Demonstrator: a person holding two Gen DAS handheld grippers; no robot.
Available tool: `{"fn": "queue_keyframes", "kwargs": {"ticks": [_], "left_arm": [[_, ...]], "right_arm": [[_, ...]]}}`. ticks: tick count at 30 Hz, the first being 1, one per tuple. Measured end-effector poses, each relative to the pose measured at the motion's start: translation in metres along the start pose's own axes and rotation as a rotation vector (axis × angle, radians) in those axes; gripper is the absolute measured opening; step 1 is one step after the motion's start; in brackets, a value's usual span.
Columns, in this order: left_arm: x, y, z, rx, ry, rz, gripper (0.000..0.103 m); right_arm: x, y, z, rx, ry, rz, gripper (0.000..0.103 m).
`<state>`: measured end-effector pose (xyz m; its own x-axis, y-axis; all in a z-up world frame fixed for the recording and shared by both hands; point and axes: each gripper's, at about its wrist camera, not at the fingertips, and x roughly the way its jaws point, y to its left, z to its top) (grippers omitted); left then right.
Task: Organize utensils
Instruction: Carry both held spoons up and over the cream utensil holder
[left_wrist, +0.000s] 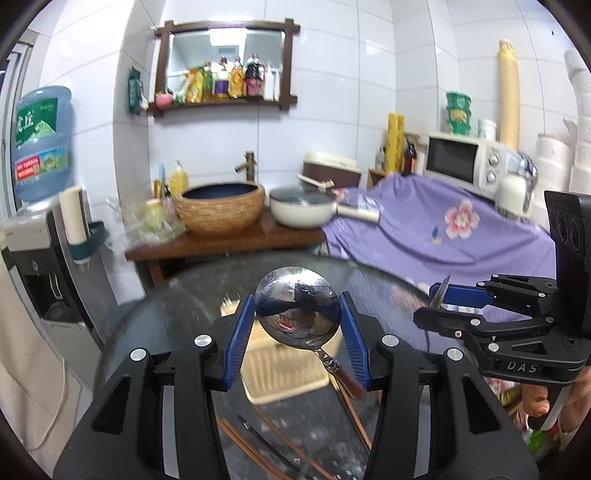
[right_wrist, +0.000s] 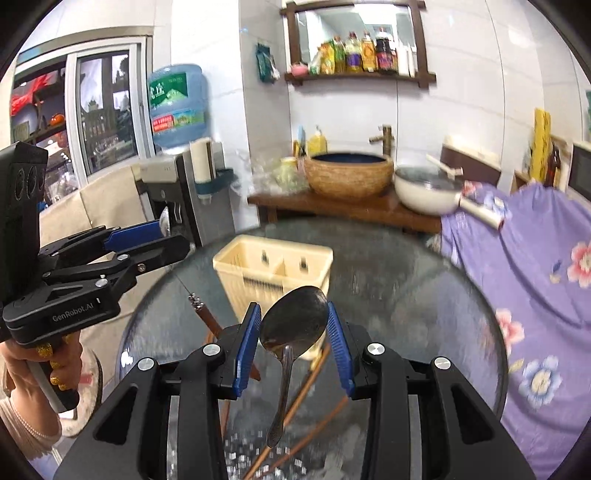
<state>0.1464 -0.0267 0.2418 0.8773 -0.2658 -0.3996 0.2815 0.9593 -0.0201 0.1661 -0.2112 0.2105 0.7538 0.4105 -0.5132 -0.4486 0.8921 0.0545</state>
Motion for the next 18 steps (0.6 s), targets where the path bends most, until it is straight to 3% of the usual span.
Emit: {"fn": "queue_keyframes", "kwargs": {"ticks": [5, 9, 18], "left_arm": [[0.006, 0.019, 0.035, -0.005, -0.033, 0.053, 0.047], [0.02, 0.033, 0.056, 0.01, -0.058, 0.142, 0.047], [0.067, 0.046, 0.048, 0.036, 0.014, 0.224, 0.047]], "right_arm": [[0.004, -0.001, 0.045, 0.004, -0.073, 0.003, 0.036], [0.014, 0.0, 0.075, -0.002, -0.131, -0.023, 0.036], [0.068, -0.002, 0.097, 0.005, -0.155, -0.074, 0.036]]}}
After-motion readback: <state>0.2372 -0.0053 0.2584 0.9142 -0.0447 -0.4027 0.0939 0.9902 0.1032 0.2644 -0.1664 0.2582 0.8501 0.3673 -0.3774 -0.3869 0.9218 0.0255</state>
